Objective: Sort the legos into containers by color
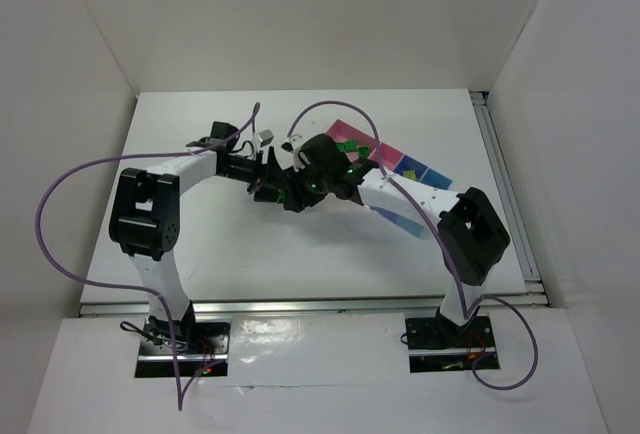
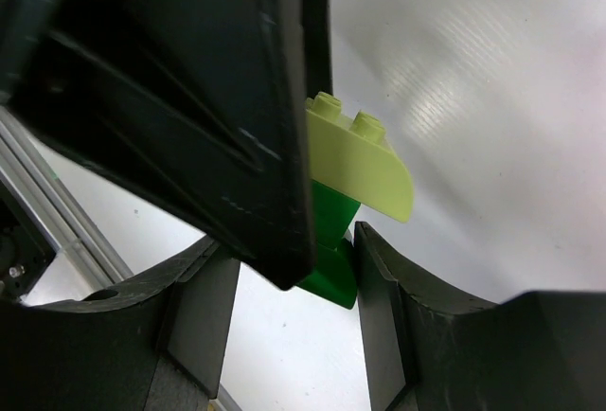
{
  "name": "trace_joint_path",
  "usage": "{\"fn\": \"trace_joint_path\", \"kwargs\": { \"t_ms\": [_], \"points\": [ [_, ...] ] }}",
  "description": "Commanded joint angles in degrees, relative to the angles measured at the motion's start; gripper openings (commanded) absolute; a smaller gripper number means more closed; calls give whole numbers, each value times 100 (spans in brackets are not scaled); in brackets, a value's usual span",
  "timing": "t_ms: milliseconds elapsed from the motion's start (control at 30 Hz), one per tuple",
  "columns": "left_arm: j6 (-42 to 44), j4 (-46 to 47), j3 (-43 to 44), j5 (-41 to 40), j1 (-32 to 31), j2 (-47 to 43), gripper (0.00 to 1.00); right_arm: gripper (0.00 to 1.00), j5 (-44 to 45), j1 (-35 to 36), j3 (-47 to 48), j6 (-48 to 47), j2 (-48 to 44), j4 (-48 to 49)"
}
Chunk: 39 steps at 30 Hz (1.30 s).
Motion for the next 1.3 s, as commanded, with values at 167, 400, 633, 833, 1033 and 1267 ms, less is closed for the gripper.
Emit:
{"fn": "trace_joint_path", "kwargs": {
  "t_ms": [167,400,633,833,1033,1267],
  "points": [
    [-34,273,191,174,-36,140,71,32,-30,20,17,-70,-339,246],
    [-88,467,138,604,-36,87,23,32,-30,20,17,-70,-286,246],
    [-386,720,138,491,16,34,0,72,495,20,123,-70,-286,123],
    [-1510,1318,147,191,297,87,0,94,332,-339,185,193,-602,0],
    [-1705,1416,471,-265,350,96,0,89,13,-735,-97,510,-753,221],
    [-1705,1223,472,-626,412,96,0,83,85,-604,9,509,-427,-89]
  ]
}}
